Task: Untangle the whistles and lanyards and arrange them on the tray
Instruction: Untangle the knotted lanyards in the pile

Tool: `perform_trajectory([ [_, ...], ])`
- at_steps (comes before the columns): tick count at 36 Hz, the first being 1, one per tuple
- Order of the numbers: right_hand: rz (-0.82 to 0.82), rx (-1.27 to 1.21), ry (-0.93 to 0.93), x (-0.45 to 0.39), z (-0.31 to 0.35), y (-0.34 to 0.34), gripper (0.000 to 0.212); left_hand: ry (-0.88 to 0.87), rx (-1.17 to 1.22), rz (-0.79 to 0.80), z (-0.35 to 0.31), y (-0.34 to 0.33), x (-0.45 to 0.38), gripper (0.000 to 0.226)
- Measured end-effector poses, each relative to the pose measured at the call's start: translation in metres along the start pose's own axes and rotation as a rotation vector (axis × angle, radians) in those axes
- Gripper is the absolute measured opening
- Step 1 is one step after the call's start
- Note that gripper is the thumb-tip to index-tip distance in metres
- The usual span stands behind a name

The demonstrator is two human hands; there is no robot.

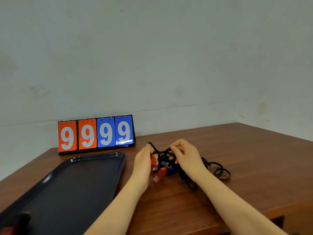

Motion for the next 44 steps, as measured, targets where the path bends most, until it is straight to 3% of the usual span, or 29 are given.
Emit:
perform_trajectory([
  [5,-0.048,-0.012,-0.018,-0.004,-0.002,0.003,0.011,-0.056,-0.134,0.023,0.002,-0.004,0.000,0.023],
  [11,-0.078,-0.137,-0.148,-0.006,-0.004,0.005,0.014,-0.039,0.112,0.129,0.001,-0.004,-0.001,0.050],
  [14,-0.124,-0.188,-0.178,-0.007,-0.004,0.006,0.014,-0.066,0.097,0.076,-0.002,-0.001,0.003,0.055],
  [20,-0.179,-0.336,-0.277,-0.008,-0.007,0.010,0.018,-0.039,0.058,-0.032,-0.001,0.005,-0.003,0.023],
  [26,-0.226,-0.454,-0.336,-0.011,-0.011,0.015,0.019,-0.075,0.270,-0.048,0.000,0.011,-0.003,0.025],
  [32,-0.340,-0.431,-0.348,-0.014,-0.014,0.021,0.025,0.036,0.637,-0.256,-0.001,0.027,-0.006,0.024],
  [36,-0.371,-0.437,-0.317,-0.012,-0.010,0.027,0.019,0.093,0.426,-0.387,0.006,0.036,-0.011,0.014],
  [39,-0.356,-0.502,-0.317,-0.011,-0.010,0.027,0.017,0.066,0.115,-0.341,0.010,0.033,-0.013,0.004],
  [44,-0.291,-0.529,-0.317,-0.011,-0.007,0.022,0.018,-0.173,-0.317,-0.281,0.004,0.018,-0.004,0.043],
])
Point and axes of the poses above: each hand's wrist, its own x-axis away from the middle knuckle, its own y-axis out of the back of the hand, z = x × y, the point moved 3 cm from there along -x, towards the middle knuckle, and after that the axes turned 7 degrees about -x, right-handed, at the moved point
